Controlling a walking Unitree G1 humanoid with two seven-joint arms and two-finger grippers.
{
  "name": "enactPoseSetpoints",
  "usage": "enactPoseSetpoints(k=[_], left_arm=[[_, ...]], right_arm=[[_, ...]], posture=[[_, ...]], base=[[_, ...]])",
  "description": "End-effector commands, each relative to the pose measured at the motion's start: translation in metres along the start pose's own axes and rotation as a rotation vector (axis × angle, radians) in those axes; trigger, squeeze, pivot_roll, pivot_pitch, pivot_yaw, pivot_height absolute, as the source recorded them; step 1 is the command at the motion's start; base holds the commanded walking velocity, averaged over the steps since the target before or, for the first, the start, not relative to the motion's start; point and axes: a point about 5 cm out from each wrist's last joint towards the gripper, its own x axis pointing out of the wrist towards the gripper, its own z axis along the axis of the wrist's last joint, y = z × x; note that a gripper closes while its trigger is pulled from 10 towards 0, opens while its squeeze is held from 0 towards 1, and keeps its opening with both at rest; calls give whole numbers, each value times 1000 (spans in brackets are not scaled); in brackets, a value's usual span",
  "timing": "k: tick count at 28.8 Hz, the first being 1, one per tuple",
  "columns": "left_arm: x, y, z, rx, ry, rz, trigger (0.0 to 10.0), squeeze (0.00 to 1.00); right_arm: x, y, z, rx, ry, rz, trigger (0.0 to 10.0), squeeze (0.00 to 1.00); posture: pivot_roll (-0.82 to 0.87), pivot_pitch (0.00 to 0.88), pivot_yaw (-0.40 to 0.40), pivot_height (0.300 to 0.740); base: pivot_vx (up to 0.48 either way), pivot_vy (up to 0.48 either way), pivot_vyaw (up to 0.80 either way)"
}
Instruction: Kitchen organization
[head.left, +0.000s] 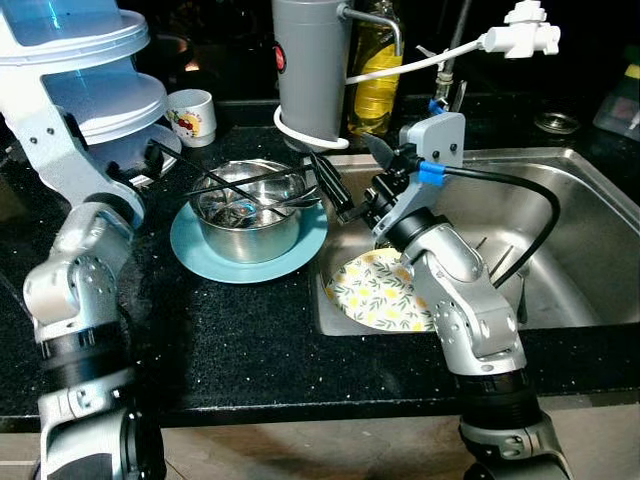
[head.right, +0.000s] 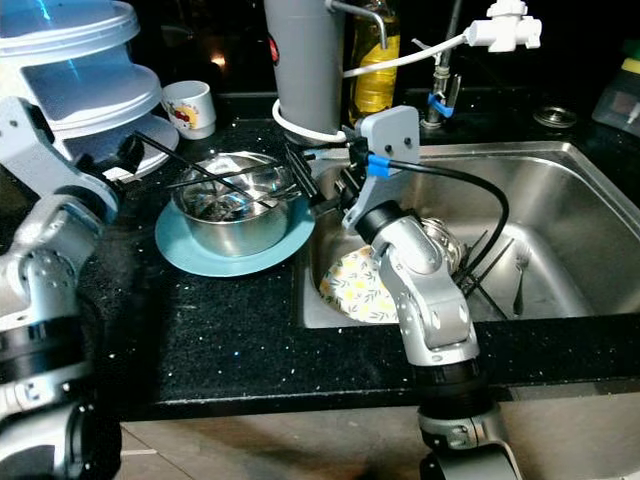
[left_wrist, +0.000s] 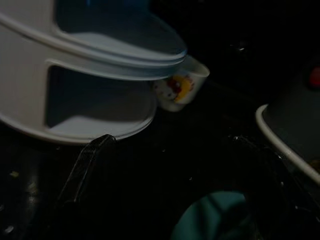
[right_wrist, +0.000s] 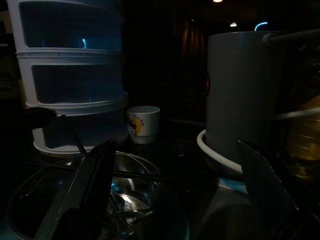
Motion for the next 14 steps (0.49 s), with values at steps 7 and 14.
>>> enactPoseSetpoints(k=[7,14], left_arm=[[12,-9,-5,13,51,-111,10000,0],[20,-24,-14,3,107,-210,10000,0]], right_arm=[[-7,-2,2,-7,15,-12,10000,0],[-11,-3,3,-16,24,-15,10000,0]], posture=[[-19,18,2,740],[-35,33,5,740]], base=[[0,0,0],[0,0,0]])
